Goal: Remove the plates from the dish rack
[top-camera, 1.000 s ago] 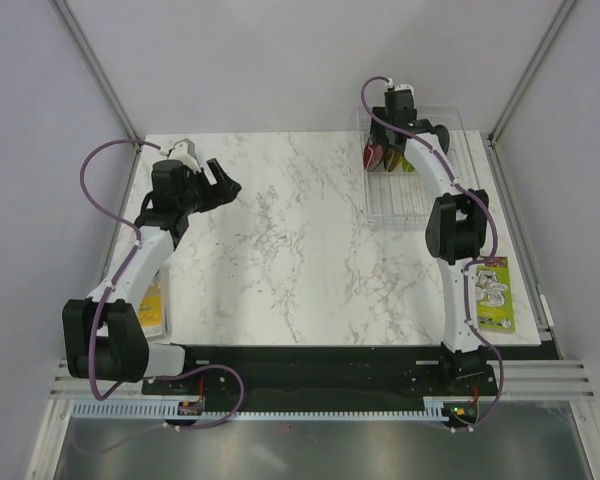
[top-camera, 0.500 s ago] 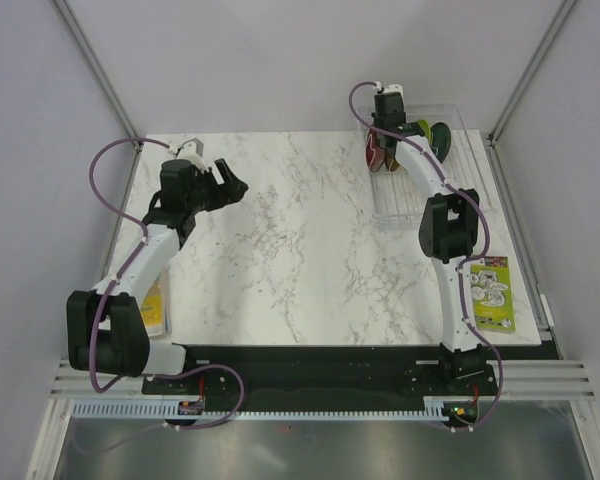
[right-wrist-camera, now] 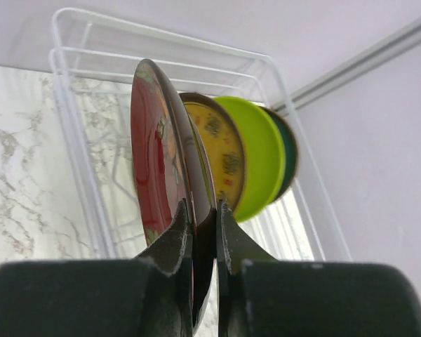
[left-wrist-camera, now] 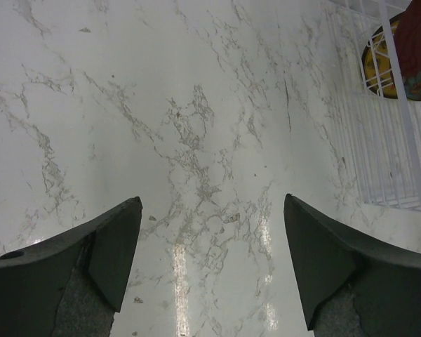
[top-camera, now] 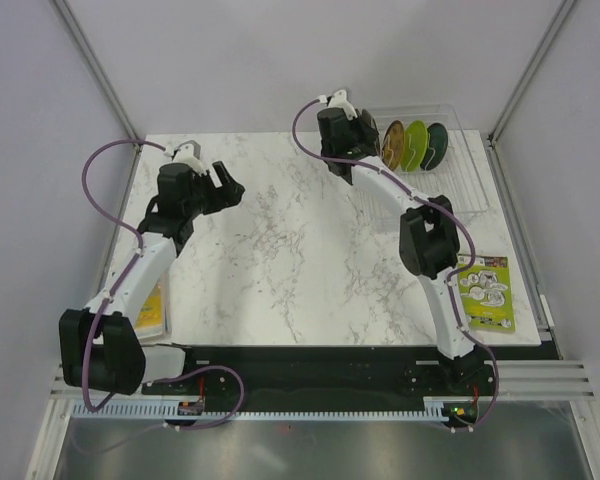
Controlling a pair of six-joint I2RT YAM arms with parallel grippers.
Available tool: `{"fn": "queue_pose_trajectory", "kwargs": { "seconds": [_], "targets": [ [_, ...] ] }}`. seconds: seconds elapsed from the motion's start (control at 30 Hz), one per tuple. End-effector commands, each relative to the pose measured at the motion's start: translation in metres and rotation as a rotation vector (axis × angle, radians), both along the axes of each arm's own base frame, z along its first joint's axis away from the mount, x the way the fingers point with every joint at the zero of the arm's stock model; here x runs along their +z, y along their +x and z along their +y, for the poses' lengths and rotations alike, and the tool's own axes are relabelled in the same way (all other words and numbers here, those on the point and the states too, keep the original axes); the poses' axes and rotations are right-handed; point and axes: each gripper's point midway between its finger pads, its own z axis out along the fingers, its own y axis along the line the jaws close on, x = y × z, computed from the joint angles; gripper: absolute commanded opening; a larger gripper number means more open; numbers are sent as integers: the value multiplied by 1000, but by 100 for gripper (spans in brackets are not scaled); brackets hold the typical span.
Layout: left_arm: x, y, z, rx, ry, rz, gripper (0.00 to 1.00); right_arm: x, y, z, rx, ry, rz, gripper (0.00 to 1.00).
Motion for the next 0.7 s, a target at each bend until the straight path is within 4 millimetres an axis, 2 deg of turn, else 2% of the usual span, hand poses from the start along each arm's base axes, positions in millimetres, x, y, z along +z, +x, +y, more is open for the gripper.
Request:
{"fn": "queue_pose_trajectory", "kwargs": {
  "seconds": [0.0,0.03,0.07,0.13,0.17,0.23,0.27,0.33,0.37,0.43,0.5,0.53,0.6,0.63,0.67],
  "targets": [
    [23,-11,5,5,19,-68,89,134,-48,-44,-134,92,-275,0],
    [24,-13,4,3,16,-72,89,138,-54,-47,-138,91,-277,0],
    [27,-14,3,-3,11,-74,89,152,-63,-51,-138,103,-295,0],
    [34,-21,3,-4,4,-85,89,151,-73,-55,-141,102,-287,0],
    [36,-24,3,-8,-3,-88,89,164,-84,-59,-135,121,-306,0],
    [43,-33,1,-19,-18,-100,89,151,-92,-54,-85,143,-270,0],
    [44,-36,1,-18,-27,-104,90,163,-102,-55,-57,185,-289,0],
    [49,-45,-2,-36,-42,-120,90,149,-110,-41,32,264,-248,0],
    [51,-48,-4,-53,-49,-126,90,162,-122,-42,54,314,-275,0],
    [56,-55,-5,-60,-52,-144,91,147,-131,-33,118,396,-227,1],
    [53,-57,-4,-57,-55,-139,93,142,-145,-19,210,487,-183,1],
    [53,-58,-6,-63,-66,-139,93,147,-154,-14,240,551,-191,1],
    [50,-58,-9,-71,-86,-128,93,132,-163,4,333,631,-129,1],
    [48,-58,-14,-88,-112,-119,93,136,-171,8,355,687,-136,1],
    [46,-57,-17,-97,-127,-122,93,122,-177,20,404,729,-86,1]
  ]
}}
